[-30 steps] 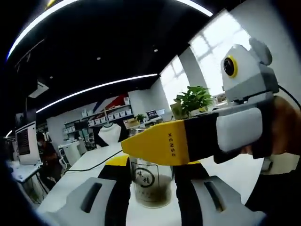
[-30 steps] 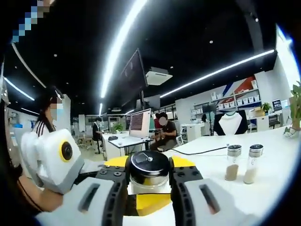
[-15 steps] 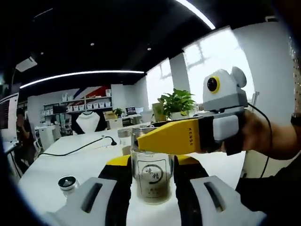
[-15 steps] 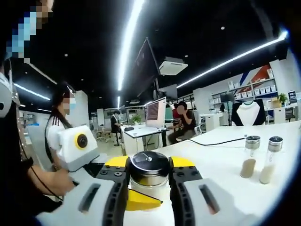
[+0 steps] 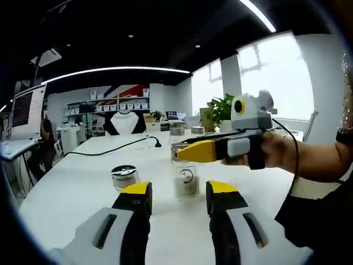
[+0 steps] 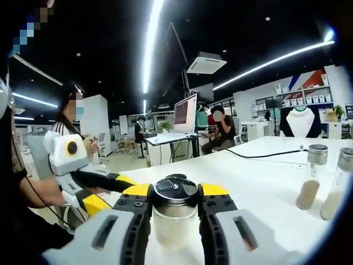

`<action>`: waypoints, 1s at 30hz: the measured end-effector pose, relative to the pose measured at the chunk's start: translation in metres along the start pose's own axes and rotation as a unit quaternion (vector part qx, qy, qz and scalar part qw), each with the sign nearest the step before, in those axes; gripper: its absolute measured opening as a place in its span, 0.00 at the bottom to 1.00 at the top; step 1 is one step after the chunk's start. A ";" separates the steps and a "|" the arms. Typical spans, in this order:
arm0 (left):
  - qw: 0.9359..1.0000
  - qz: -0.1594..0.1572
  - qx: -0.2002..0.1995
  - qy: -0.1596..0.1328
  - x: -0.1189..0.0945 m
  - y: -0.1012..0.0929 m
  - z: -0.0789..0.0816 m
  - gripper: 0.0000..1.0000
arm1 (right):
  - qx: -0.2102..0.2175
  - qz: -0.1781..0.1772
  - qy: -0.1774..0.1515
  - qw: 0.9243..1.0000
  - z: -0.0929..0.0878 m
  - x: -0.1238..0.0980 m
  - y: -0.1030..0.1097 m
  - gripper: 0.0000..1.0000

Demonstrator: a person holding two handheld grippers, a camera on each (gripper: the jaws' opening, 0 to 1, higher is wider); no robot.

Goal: Rotate the seasoning bottle until the label or dispensing opening points toward the visible target arrow and the bottle remains upright within the marked orientation range

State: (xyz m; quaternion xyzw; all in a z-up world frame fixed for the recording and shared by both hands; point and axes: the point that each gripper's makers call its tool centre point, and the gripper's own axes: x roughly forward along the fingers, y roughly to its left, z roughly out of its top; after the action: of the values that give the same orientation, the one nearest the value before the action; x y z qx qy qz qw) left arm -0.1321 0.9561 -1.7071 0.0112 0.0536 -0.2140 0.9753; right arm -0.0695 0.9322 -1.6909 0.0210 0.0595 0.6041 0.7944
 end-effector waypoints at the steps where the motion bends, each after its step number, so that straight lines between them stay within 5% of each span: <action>1: 1.000 0.003 -0.002 -0.002 -0.004 0.003 0.000 0.44 | -0.004 0.001 0.008 1.000 -0.004 0.006 -0.004 0.29; 15: 0.999 0.032 -0.021 -0.028 -0.015 0.021 0.009 0.43 | -0.061 0.039 0.037 0.997 -0.027 0.028 -0.012 0.29; 26: 0.999 0.022 -0.020 -0.031 -0.007 0.012 0.016 0.41 | -0.062 0.047 0.022 0.997 -0.025 0.026 -0.013 0.30; 30: 0.999 0.019 -0.017 -0.032 -0.005 0.007 0.020 0.41 | -0.057 0.038 0.007 0.998 -0.011 0.019 -0.014 0.31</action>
State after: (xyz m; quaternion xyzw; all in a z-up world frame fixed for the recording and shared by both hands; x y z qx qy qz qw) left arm -0.1313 0.9638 -1.6867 -0.0111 0.0256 -0.1943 0.9805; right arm -0.0527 0.9462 -1.7050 -0.0264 0.0292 0.6361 0.7706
